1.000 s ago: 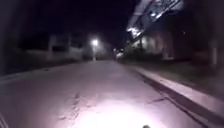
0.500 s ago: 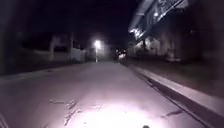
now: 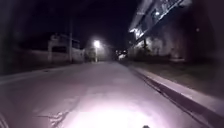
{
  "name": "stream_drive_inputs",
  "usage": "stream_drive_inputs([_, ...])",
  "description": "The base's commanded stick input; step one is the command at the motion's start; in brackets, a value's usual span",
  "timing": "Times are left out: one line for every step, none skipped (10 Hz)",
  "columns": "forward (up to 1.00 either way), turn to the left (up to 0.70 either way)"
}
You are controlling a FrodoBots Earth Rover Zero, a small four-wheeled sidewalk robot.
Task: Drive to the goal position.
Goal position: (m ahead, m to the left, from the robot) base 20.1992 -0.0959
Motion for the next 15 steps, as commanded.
stream_drive_inputs([0.7,0.01])
stream_drive_inputs([0.7,0.01])
stream_drive_inputs([0.7,0.01])
stream_drive_inputs([0.7,0.01])
stream_drive_inputs([0.7,0.01])
stream_drive_inputs([0.7,0.01])
stream_drive_inputs([0.7,0.01])
stream_drive_inputs([0.7,0.01])
stream_drive_inputs([0.7,0.01])
stream_drive_inputs([0.7,0.01])
stream_drive_inputs([0.7,0.01])
stream_drive_inputs([0.7,0.01])
stream_drive_inputs([0.7,0.01])
stream_drive_inputs([0.7,0.01])
stream_drive_inputs([0.7,0.01])
